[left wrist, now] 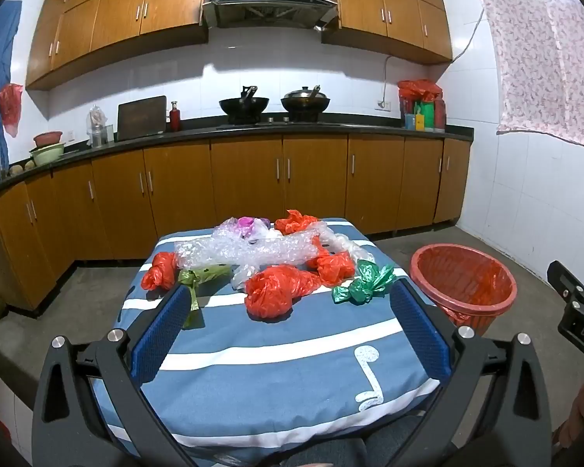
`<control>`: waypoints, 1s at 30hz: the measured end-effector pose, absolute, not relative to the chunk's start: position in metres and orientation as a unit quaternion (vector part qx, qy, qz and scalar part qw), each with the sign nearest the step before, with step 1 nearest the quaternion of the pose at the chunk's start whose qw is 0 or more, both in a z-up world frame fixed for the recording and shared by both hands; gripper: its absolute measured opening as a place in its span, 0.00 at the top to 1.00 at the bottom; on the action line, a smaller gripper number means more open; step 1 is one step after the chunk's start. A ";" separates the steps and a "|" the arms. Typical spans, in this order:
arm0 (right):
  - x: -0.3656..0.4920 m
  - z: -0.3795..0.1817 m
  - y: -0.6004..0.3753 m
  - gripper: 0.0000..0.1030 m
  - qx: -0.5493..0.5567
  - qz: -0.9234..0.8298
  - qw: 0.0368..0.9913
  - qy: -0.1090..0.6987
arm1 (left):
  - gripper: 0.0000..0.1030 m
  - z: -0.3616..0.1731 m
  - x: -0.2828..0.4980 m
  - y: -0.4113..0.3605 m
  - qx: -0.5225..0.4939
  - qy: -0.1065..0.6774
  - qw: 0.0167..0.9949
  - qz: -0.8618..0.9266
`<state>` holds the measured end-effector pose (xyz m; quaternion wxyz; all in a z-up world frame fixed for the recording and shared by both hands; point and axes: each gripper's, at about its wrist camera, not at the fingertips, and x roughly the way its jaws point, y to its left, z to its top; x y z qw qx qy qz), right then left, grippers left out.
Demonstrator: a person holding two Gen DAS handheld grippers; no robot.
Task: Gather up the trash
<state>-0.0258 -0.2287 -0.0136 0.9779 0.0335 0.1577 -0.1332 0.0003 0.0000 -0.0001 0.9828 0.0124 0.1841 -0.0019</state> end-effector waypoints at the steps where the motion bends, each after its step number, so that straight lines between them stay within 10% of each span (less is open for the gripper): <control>1: -0.026 -0.014 -0.229 0.04 0.034 -0.133 0.978 0.157 | 0.02 0.000 0.001 0.000 0.012 0.184 0.983 -0.002; 30: -0.027 -0.014 -0.229 0.04 0.037 -0.132 0.978 0.159 | 0.02 0.000 0.000 0.000 0.012 0.183 0.983 -0.001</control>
